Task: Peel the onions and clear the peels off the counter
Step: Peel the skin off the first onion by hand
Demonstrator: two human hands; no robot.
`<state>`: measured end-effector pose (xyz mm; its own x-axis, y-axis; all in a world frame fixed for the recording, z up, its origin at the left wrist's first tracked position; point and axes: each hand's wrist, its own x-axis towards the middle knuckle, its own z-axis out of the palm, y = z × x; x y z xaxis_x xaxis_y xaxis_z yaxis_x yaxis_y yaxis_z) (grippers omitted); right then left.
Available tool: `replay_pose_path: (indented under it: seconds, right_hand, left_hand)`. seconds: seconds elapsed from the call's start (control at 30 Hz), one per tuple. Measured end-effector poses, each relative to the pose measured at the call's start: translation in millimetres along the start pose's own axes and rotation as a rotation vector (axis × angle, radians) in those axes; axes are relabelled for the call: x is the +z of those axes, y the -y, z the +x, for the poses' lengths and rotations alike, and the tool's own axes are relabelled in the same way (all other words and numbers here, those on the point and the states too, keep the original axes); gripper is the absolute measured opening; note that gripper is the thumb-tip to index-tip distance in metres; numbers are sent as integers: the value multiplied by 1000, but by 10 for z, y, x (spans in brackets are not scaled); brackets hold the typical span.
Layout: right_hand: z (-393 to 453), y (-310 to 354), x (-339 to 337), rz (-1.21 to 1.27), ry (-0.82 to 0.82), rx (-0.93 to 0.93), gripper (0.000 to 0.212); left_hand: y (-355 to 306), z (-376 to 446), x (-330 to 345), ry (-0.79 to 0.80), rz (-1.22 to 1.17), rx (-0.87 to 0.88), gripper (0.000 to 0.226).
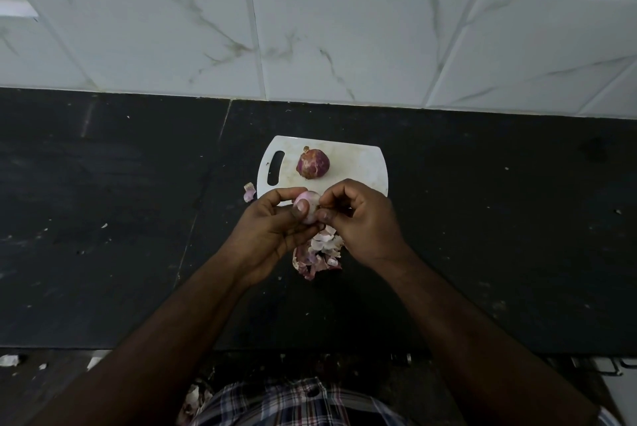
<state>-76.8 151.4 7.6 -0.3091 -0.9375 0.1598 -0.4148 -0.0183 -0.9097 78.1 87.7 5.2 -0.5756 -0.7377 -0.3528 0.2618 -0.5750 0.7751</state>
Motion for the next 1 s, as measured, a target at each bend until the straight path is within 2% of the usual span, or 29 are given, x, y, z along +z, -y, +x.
replay_pose_path:
  seconds: [0.1,0.2,0.37,0.47,0.57,0.67,0.83,0.9,1.0]
  right_hand:
    - [-8,-8,41,-18,-10,35,21]
    - [-64,-35,83,36,58,93,20]
    - [-22,-133,-43,4,73,183,15]
    - [8,-119,-48,-12,24,175,26]
    - [42,-47,13,-43,67,160,40]
    - [46,-28,123,-161,-11,52,24]
    - [-4,3,258,-221,-164,119,4]
    - [0,33,289,-242,-146,171,6]
    - [-39,125,363,-287,-8,203,9]
  left_hand:
    - [52,5,21,-63,-4,43,41]
    - [86,41,-16,-135,-62,72,35]
    - [70,44,-103,-127,-47,-15,29]
    - [95,42,-122,-116,-70,-33,36]
    - [102,42,-131,-89,-78,-36,47]
    - [124,56,-136,-72,-111,-39,52]
    - [116,74,-144,-75,-111,11,58]
    - [123,71,-142,-112,-65,50,54]
    - [137,108,-177,-229,72,130,43]
